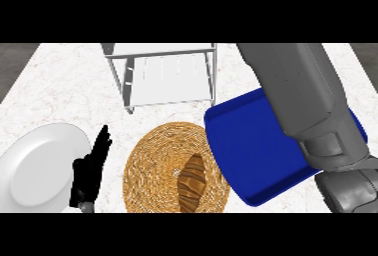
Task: Pick the lemon from the tray and place it in the tiered basket
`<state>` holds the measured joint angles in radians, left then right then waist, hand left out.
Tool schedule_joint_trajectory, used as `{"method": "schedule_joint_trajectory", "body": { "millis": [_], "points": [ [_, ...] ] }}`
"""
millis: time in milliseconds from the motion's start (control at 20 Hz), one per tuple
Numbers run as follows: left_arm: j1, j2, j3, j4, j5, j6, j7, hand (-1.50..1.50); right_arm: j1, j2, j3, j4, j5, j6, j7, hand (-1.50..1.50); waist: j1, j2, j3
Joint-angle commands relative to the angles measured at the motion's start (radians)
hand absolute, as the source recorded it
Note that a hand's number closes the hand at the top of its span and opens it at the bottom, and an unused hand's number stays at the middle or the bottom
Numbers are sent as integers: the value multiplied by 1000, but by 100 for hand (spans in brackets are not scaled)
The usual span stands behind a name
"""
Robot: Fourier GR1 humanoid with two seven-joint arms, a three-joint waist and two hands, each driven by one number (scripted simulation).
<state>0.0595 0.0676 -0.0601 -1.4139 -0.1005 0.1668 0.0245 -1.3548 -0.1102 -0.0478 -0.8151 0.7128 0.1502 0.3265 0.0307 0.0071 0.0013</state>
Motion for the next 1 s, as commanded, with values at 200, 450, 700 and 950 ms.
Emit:
{"method": "schedule_joint_trajectory", "body": {
  "millis": [200, 450, 700, 950],
  "points": [
    [6, -11, -4, 0, 1, -1, 18, 0, -41, 76, 15, 252, 72, -156, -82, 150, 2, 3, -2],
    [-18, 18, 23, 46, 16, -34, -11, 0, -88, 93, -22, 388, 76, -233, -101, 150, 8, 7, -3],
    [-33, -13, -9, 29, -10, -7, 20, 0, -75, 109, -123, 439, -91, -277, -117, 150, 37, 14, -2],
    [-42, -21, -26, 22, -32, 5, 21, 0, -71, 109, -215, 483, -223, -277, -194, -150, 47, 16, -2]
  ]
}}
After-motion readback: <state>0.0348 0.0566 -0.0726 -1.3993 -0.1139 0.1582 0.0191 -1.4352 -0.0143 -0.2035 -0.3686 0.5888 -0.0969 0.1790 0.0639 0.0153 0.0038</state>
